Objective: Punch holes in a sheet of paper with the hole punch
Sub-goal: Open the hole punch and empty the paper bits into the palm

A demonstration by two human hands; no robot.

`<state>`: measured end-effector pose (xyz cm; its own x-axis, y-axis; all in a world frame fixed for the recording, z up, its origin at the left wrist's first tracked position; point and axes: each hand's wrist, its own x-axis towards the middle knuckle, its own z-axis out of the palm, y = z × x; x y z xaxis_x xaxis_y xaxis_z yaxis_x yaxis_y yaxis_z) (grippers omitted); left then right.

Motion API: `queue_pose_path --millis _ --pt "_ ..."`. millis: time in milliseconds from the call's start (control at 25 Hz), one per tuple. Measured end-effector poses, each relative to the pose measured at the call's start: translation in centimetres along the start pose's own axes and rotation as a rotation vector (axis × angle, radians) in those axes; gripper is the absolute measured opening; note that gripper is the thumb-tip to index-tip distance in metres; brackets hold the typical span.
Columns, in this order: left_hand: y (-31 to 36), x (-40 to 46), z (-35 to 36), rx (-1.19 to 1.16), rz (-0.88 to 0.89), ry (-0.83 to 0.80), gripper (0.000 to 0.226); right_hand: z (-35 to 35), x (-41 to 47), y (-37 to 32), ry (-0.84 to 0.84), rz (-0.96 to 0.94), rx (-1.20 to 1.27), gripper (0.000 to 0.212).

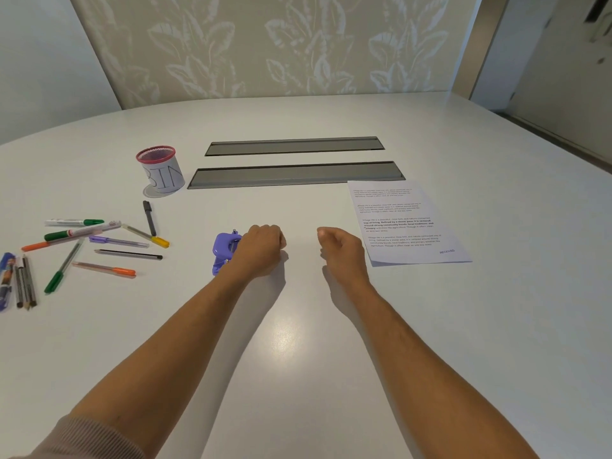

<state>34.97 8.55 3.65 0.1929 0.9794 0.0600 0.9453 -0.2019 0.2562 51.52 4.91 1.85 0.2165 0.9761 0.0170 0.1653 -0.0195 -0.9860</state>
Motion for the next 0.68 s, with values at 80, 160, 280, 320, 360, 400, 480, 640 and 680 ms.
queue_pose_path --millis 80,160,280,320,360,400,480,640,680 --pt "0.8 -0.2 -0.8 -0.200 0.000 0.020 0.015 0.3 0.0 -0.3 -0.018 0.164 0.342 0.031" --pt "2.1 -0.6 -1.5 -0.306 0.057 0.019 0.014 0.3 0.1 -0.3 -0.082 0.260 0.663 0.036" --pt "3.9 -1.4 -2.3 -0.357 0.143 0.005 0.016 0.3 0.0 -0.6 -0.139 0.332 0.993 0.047" --pt "4.3 -1.7 -2.3 -0.368 0.165 -0.002 0.018 0.4 -0.1 -0.7 -0.154 0.336 1.041 0.051" --pt "4.7 -1.9 -2.3 -0.381 0.185 -0.007 0.020 0.6 -0.2 -0.7 -0.166 0.337 1.078 0.054" --pt "5.1 -2.2 -2.2 -0.386 0.203 -0.005 0.019 0.8 -0.3 -0.7 -0.179 0.339 1.113 0.056" --pt "5.6 -2.4 -2.0 -0.388 0.217 0.017 0.015 1.1 -0.5 -0.6 -0.209 0.339 1.184 0.061" --pt "6.0 -2.8 -2.0 -0.418 0.222 0.070 0.016 1.2 -0.7 -0.2 -0.243 0.328 1.277 0.065" --pt "5.9 -2.8 -2.1 -0.434 0.227 0.086 0.018 1.2 -0.7 -0.1 -0.243 0.326 1.295 0.065"
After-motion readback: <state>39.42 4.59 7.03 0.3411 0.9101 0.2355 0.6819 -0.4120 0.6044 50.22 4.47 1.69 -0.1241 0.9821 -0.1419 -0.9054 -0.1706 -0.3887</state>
